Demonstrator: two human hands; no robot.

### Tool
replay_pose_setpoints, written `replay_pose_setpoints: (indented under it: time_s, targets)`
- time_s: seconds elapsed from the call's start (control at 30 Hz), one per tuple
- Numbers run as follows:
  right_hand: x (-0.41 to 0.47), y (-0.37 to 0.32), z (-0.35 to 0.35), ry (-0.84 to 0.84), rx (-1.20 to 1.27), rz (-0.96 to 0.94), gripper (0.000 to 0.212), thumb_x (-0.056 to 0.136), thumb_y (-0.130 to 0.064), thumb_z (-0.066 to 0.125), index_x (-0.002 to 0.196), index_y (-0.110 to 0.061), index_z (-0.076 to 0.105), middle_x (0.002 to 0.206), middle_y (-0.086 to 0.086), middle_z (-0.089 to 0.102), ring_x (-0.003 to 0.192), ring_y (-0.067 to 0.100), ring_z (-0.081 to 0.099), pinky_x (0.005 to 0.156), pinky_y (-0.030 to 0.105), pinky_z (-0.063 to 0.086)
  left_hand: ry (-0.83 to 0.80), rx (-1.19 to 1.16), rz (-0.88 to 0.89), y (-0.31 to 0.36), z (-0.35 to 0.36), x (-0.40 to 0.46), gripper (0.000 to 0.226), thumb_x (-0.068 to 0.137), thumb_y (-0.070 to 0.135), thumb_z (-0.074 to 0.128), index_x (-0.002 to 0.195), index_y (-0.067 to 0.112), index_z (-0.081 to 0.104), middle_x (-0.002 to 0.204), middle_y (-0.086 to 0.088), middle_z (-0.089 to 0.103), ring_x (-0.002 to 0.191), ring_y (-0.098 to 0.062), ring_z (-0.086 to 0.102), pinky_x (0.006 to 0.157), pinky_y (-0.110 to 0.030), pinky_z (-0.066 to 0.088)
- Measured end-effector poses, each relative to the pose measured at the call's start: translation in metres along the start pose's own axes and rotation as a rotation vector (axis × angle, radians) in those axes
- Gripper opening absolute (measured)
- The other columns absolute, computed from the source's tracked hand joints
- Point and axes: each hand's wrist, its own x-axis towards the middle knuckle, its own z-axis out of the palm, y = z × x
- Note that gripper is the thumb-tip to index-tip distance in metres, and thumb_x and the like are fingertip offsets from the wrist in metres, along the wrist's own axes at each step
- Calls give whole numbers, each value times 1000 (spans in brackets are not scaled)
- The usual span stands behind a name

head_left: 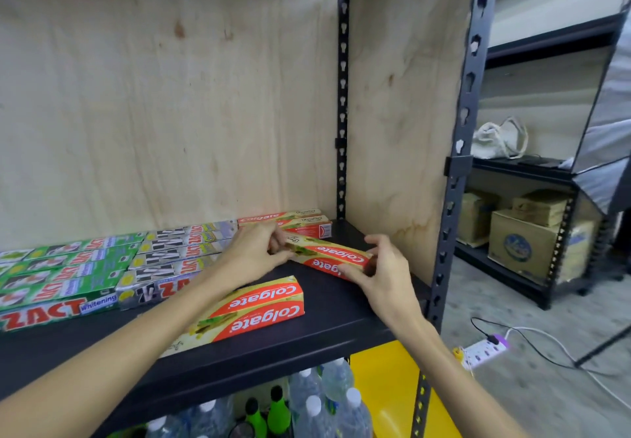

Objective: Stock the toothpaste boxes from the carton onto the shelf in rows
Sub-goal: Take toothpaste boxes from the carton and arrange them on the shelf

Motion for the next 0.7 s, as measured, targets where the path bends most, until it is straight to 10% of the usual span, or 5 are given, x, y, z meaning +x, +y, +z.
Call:
replay_pose_setpoints:
  time_s: [0.2,0.4,0.7]
  targets:
    - [-9,-7,-6,-74,67,-30,69,78,-68,67,132,-27,57,109,-8,69,100,5,64,83,20,54,-162,-177,-117,32,9,-8,29,89,53,67,97,26,73,99,15,63,92,-2,58,74,-21,49]
    - [-14,-11,-22,-210,198,-76,26,100,-36,60,125,-30,64,93,-14,76,96,-5,68,89,27,56,-227,-267,-174,28,4,-18,57,73,82,60,97,31,67,106,14,65,100,-4,61,90,-31,54]
    - [-10,-10,-17,-329,125,-193,65,90,-36,74,147,-24,46,91,-19,76,107,-4,64,106,27,44,-402,-286,-35,40,4,-33,91,61,79,76,135,40,41,125,20,57,107,4,60,95,-24,51]
